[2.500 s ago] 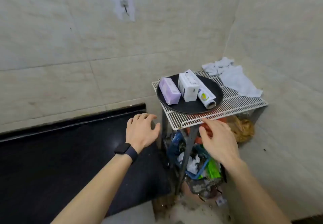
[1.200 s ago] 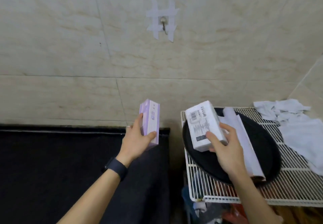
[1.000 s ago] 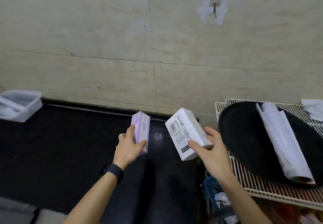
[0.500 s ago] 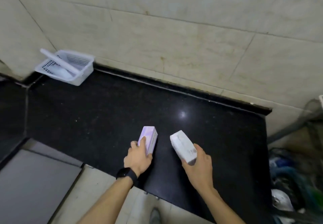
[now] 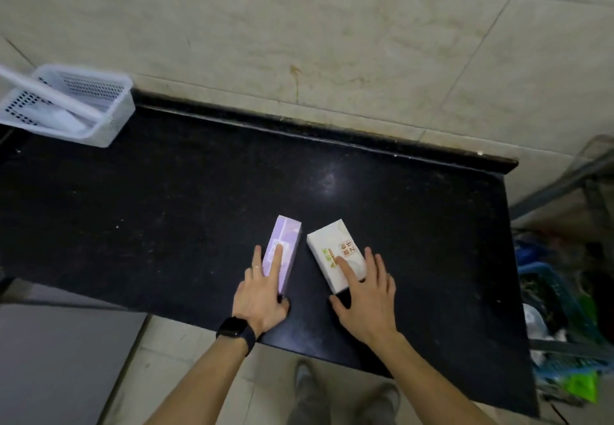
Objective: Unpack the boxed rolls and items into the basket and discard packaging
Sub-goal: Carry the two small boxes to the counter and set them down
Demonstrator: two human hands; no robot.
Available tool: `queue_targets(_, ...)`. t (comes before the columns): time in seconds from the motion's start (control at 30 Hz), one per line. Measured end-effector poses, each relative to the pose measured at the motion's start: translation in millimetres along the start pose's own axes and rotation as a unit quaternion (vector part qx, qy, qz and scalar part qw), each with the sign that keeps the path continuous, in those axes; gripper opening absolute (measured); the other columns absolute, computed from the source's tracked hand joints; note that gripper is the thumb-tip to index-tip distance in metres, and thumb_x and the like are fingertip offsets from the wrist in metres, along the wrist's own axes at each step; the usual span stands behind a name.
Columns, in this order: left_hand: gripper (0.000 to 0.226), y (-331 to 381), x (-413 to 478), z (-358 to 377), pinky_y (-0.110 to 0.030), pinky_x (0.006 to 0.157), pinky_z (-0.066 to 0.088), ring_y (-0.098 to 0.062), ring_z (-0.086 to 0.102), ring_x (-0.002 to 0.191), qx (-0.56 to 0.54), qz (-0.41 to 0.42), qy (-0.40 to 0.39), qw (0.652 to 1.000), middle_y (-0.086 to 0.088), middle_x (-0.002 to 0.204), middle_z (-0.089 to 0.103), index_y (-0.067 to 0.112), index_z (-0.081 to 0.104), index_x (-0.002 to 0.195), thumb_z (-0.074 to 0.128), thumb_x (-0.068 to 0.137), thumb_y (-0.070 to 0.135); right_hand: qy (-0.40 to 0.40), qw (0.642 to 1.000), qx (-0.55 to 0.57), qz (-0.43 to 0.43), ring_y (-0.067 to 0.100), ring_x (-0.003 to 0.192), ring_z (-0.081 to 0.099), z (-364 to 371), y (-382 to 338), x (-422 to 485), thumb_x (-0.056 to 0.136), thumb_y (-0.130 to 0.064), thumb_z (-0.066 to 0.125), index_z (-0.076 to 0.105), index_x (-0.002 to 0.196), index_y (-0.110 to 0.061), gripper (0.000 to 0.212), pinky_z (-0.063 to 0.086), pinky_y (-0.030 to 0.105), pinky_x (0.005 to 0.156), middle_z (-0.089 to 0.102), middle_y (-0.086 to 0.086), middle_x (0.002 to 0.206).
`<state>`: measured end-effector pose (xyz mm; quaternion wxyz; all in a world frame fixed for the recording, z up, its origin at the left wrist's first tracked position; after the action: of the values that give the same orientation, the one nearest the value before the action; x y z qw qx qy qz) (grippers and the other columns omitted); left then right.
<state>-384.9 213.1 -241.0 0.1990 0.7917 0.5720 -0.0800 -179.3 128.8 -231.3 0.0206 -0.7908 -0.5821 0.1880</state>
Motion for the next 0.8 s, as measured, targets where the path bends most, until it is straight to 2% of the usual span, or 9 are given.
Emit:
queue_targets(0.03, 0.110, -3, 2, -3, -0.042, 0.085, 0.049, -0.037, 0.042, 0.122, 0.016, 0.015, -0.004, 1.000, -0.017, 0.162, -0.010, 0.031, -0.015, 0.154, 0.059, 0.075, 0.049, -0.024, 0.999, 0.019, 0.007, 0.038, 0.147, 0.013, 0, 1, 0, 0.089, -0.052, 0.057, 0.004, 0.151, -0.049, 0.082, 0.025, 0.053, 0.116, -0.008, 0.013, 0.163)
queue_targets(0.1, 0.113, -8, 5, -9, -0.040, 0.081, 0.052, -0.034, 0.045, 0.117, 0.045, 0.057, -0.015, 0.997, -0.012, 0.161, -0.023, 0.028, -0.017, 0.153, 0.062, 0.076, 0.052, -0.041, 0.998, 0.048, 0.011, 0.036, 0.139, 0.026, 1, 1, 0, 0.093, -0.041, 0.057, -0.007, 0.150, -0.052, 0.086, 0.038, 0.048, 0.110, -0.011, 0.010, 0.163)
queue_targets(0.17, 0.113, -12, 9, -11, -0.040, 0.075, 0.054, -0.030, 0.049, 0.109, 0.074, 0.092, -0.023, 0.993, -0.002, 0.157, -0.034, 0.023, -0.018, 0.153, 0.067, 0.081, 0.044, -0.032, 0.998, 0.049, 0.009, 0.031, 0.128, 0.036, 3, -5, 2, 0.096, -0.031, 0.054, -0.010, 0.149, -0.053, 0.086, 0.048, 0.044, 0.099, -0.002, 0.007, 0.161)
queue_targets(0.27, 0.106, -13, 19, -16, -0.041, 0.069, 0.056, -0.027, 0.054, 0.098, 0.110, 0.107, -0.022, 0.988, 0.010, 0.154, -0.040, 0.017, -0.012, 0.154, 0.070, 0.087, 0.024, -0.027, 0.999, 0.034, 0.018, 0.027, 0.120, 0.041, 7, -20, 10, 0.098, -0.021, 0.050, -0.012, 0.150, -0.051, 0.086, 0.053, 0.040, 0.088, 0.012, 0.007, 0.155)
queue_targets(0.33, 0.101, -11, 26, -22, -0.041, 0.071, 0.056, -0.027, 0.057, 0.099, 0.116, 0.113, -0.032, 0.986, 0.011, 0.155, -0.036, 0.014, -0.007, 0.155, 0.069, 0.088, 0.019, -0.032, 0.999, 0.025, 0.020, 0.026, 0.118, 0.043, 9, -28, 15, 0.099, -0.018, 0.049, -0.014, 0.149, -0.051, 0.087, 0.052, 0.037, 0.084, 0.016, 0.008, 0.151)
queue_targets(0.43, 0.099, -11, 35, -31, -0.043, 0.076, 0.055, -0.028, 0.057, 0.106, 0.108, 0.119, -0.053, 0.986, 0.007, 0.159, -0.030, 0.013, -0.007, 0.155, 0.066, 0.091, 0.028, -0.047, 0.998, 0.030, 0.017, 0.025, 0.117, 0.043, 7, -31, 19, 0.099, -0.016, 0.048, -0.012, 0.150, -0.050, 0.086, 0.053, 0.036, 0.085, 0.016, 0.009, 0.150)
queue_targets(0.63, 0.104, -4, 34, -35, -0.042, 0.082, 0.055, -0.029, 0.053, 0.111, 0.131, 0.103, -0.054, 0.984, 0.003, 0.156, -0.035, 0.013, -0.013, 0.155, 0.066, 0.090, 0.035, -0.088, 0.994, 0.060, -0.002, 0.026, 0.119, 0.044, -8, -24, 21, 0.098, -0.014, 0.046, -0.002, 0.152, -0.051, 0.081, 0.053, 0.042, 0.089, 0.019, 0.006, 0.151)
queue_targets(0.7, 0.105, 3, 31, -39, -0.044, 0.094, 0.048, -0.033, 0.047, 0.119, 0.173, 0.094, -0.050, 0.979, -0.001, 0.160, -0.028, 0.012, -0.011, 0.155, 0.065, 0.088, 0.043, -0.091, 0.994, 0.060, -0.011, 0.027, 0.123, 0.043, -17, -21, 18, 0.099, -0.021, 0.046, 0.003, 0.153, -0.048, 0.075, 0.053, 0.041, 0.091, 0.020, 0.004, 0.155)
queue_targets(0.8, 0.098, 22, 28, -55, -0.049, 0.112, 0.029, -0.036, 0.024, 0.140, 0.198, 0.068, -0.061, 0.976, -0.008, 0.164, -0.003, 0.014, 0.001, 0.155, 0.063, 0.085, 0.044, -0.061, 0.996, 0.060, -0.023, 0.027, 0.135, 0.036, -46, -11, 11, 0.099, -0.030, 0.045, 0.021, 0.154, -0.037, 0.061, 0.047, 0.039, 0.102, 0.025, 0.000, 0.160)
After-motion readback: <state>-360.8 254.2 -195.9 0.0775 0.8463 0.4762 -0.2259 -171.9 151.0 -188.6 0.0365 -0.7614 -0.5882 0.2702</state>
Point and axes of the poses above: each hand's wrist, its own x-axis towards the middle knuckle, its own z-axis out of the palm, y = z × x, the point moved 1 cm from there along x, towards the middle knuckle
